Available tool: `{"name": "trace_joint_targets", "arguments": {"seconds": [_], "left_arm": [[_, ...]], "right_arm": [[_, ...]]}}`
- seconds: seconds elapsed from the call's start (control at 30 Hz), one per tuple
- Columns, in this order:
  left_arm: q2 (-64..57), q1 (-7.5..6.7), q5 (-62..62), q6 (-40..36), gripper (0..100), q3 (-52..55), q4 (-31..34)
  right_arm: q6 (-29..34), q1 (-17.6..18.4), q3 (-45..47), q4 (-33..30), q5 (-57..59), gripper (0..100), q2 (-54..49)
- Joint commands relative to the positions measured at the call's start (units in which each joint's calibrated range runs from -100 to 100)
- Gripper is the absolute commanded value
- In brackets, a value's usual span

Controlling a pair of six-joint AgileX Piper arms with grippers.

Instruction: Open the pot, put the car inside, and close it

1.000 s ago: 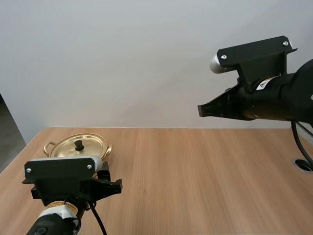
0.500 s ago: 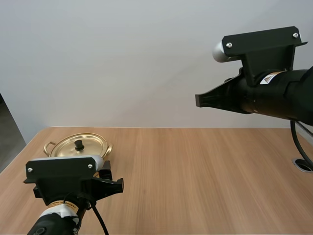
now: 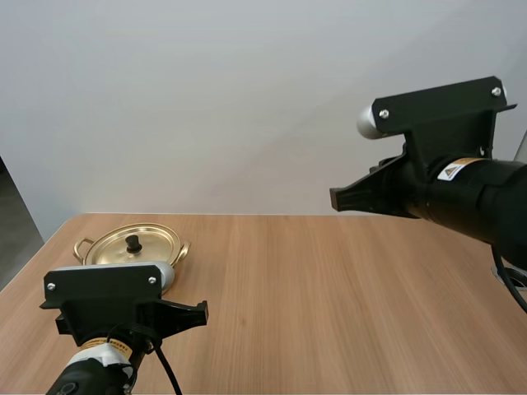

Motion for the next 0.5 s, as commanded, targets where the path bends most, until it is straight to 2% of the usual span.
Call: {"name": "trace_joint_targets", "arguments": {"seconds": [0.0,0.33,0.47], "left_arm": [[0.00,0.02,-0.82,0.29,0,0.06,-0.01],[0.00,0.02,-1.18,0.29,0,0.06,-0.01],[0.00,0.02,-1.18,0.29,0,0.06,-0.01]], "right_arm": [[-0.22,-0.05,2.90,0.07,-0.89,0,-0.12],[-0.40,-0.05,6.65,0.62,-5.59,0,-0.42],[-7.23,-0.05,13.51,2.83,-11.69,0,-1.32]]}}
